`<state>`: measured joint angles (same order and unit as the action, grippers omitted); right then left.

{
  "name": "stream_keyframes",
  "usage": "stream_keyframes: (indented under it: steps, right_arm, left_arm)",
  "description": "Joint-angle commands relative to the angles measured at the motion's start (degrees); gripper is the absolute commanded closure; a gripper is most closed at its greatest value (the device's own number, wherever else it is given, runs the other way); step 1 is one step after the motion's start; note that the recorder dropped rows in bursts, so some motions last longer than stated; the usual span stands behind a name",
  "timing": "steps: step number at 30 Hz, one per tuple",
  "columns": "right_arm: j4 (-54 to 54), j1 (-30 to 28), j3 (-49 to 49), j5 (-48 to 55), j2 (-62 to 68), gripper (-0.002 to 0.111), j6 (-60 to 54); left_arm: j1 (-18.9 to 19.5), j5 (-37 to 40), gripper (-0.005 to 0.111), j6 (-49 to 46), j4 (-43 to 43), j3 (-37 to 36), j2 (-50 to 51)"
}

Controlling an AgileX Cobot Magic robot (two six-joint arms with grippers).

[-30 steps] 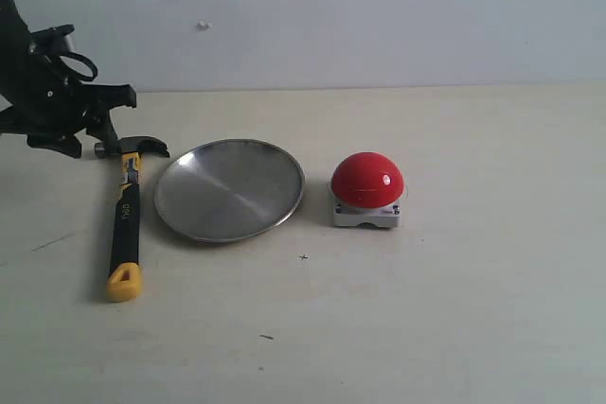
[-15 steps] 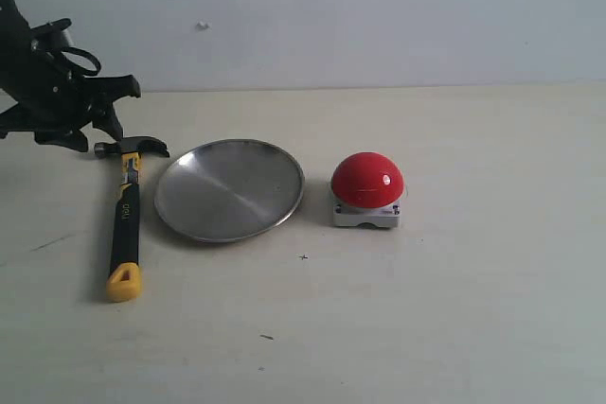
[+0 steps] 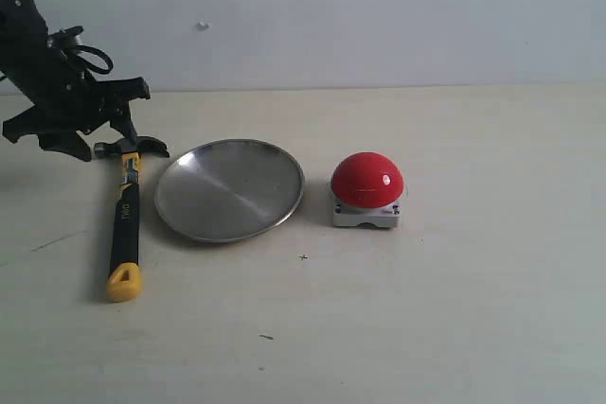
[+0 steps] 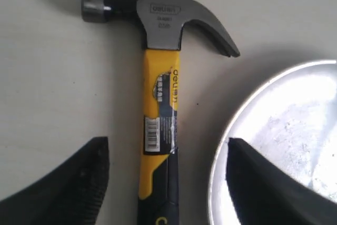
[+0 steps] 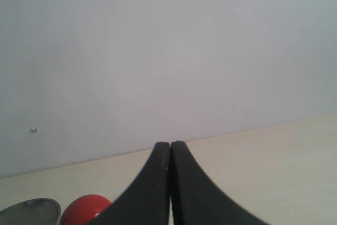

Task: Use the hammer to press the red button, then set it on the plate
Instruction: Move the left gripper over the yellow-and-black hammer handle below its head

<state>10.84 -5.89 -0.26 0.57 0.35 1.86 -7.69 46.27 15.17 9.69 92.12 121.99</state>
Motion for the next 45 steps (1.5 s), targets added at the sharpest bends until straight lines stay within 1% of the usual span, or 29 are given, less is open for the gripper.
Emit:
stream_keyframes:
  steps: [1, 10, 16, 18, 20, 30, 45]
  right_arm:
    - [-0.31, 0.23, 0.26, -0.23, -0.35, 0.108, -0.20]
    - [-0.31, 0.23, 0.26, -0.23, -0.35, 0.108, -0.20]
    - [-0.31, 0.23, 0.26, -0.23, -0.35, 0.108, -0.20]
    - [-0.31, 0.23, 0.26, -0.23, -0.35, 0.108, -0.20]
    - [-0.31, 0.23, 0.26, -0.23, -0.35, 0.108, -0.20]
    - [-0.21, 0.23, 0.26, -0.26, -0.35, 0.108, -0.20]
    - [-0.31, 0.23, 0.26, -0.57, -0.35, 0.108, -0.20]
  left_arm:
    - [-0.43, 2.05, 0.044, 0.69, -0.19, 2.54, 2.10]
    - [-0.43, 8.13, 0.044, 0.79, -0.46, 10.25, 6.89]
    - [-0.25, 10.41, 0.044, 0.79, -3.70, 12.18, 8.36]
    - [0.32, 10.98, 0.044, 1.57, -4.68, 12.87, 8.49]
    - [0.87, 10.98, 0.044, 2.06, -4.68, 12.86, 8.49]
    - [0.89, 10.72, 0.044, 2.06, -4.79, 12.86, 8.49]
    - [0.89, 12.99, 0.044, 2.06, -4.81, 12.86, 8.49]
